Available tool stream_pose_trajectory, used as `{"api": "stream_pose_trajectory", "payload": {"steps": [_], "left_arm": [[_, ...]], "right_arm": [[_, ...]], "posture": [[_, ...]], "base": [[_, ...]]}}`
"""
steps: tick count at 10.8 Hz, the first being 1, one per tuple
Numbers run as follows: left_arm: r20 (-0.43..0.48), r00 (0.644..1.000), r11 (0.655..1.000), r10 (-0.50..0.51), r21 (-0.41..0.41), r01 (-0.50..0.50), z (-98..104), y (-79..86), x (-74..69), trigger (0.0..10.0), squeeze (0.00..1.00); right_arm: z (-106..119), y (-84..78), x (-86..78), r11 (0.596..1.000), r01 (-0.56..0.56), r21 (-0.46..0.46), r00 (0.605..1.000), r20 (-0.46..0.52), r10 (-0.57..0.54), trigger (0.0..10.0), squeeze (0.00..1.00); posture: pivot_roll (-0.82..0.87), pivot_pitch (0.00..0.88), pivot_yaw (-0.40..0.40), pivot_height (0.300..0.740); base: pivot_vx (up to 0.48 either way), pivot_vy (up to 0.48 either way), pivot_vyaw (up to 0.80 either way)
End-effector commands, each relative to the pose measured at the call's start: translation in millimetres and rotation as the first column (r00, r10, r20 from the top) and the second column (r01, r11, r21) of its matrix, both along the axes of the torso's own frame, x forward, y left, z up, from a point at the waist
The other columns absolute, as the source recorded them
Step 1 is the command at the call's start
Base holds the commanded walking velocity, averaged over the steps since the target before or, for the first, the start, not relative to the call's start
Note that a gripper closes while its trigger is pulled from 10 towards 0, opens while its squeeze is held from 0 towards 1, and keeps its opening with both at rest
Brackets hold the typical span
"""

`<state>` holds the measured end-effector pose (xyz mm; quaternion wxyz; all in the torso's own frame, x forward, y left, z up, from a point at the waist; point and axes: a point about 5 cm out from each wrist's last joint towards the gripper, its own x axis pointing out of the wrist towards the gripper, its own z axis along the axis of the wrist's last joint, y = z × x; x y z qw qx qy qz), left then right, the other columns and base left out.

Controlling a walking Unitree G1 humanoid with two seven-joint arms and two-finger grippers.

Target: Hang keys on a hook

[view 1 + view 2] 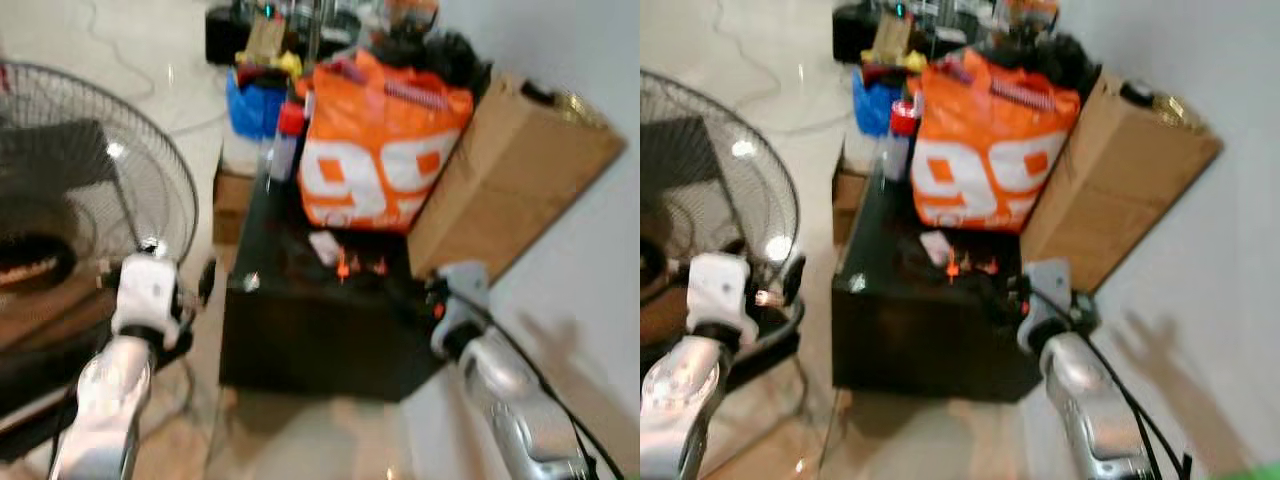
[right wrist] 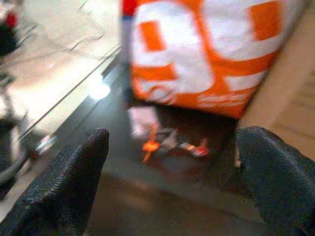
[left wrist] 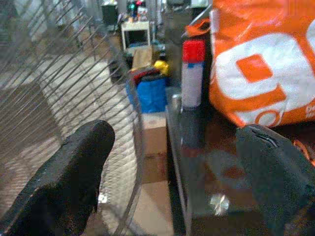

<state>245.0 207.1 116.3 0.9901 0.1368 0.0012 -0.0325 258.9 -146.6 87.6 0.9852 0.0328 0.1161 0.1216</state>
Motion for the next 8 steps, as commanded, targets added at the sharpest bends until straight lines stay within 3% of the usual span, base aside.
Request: {"api": "stream_pose_trajectory", "payload": {"steps": [1, 3, 5, 7, 8], "left_arm": [[-0.012, 0.999, 0.999, -0.037, -0.004, 0.037, -3.4, -9.9, 4.0, 10.0, 0.93], [-0.011, 0.999, 0.999, -0.045, 0.005, 0.046, -1.6, -10.0, 6.4, 10.0, 0.93], [-0.009, 0.998, 0.998, -0.063, 0.002, 0.063, -0.3, -13.4, 11.8, 10.0, 0.93], [-0.012, 0.997, 0.997, -0.076, -0.001, 0.076, 0.0, -15.4, 13.6, 10.0, 0.93], [-0.023, 0.995, 0.995, -0.096, 0.0, 0.097, -0.7, -17.3, 13.6, 10.0, 0.93]], "right_arm": [[-6.4, -16.4, 0.6, 0.994, 0.101, -0.034, 0.995, -0.016, -0.102, 10.0, 1.0], [-11.7, -18.4, 0.7, 0.989, 0.149, -0.024, 0.987, -0.056, -0.15, 10.0, 1.0], [-7.7, -17.3, 4.5, 0.992, 0.123, -0.04, 0.991, -0.047, -0.125, 10.0, 1.0], [-9.1, -17.1, 5.7, 0.992, 0.107, -0.069, 0.993, -0.041, -0.11, 10.0, 1.0], [-9.0, -11.3, 3.3, 0.996, 0.081, -0.031, 0.995, -0.056, -0.082, 10.0, 1.0]], "posture": [[0.12, 0.0, -0.17, 0.74], [0.11, 0.0, -0.17, 0.74], [0.09, 0.0, -0.167, 0.74], [0.09, 0.0, -0.15, 0.74], [0.08, 0.0, -0.13, 0.74]], "base": [[0.334, 0.0, 0.0], [0.33, 0.0, -0.2], [0.326, 0.0, -0.58], [0.328, 0.0, 0.0], [0.322, 0.0, 0.0]]}}
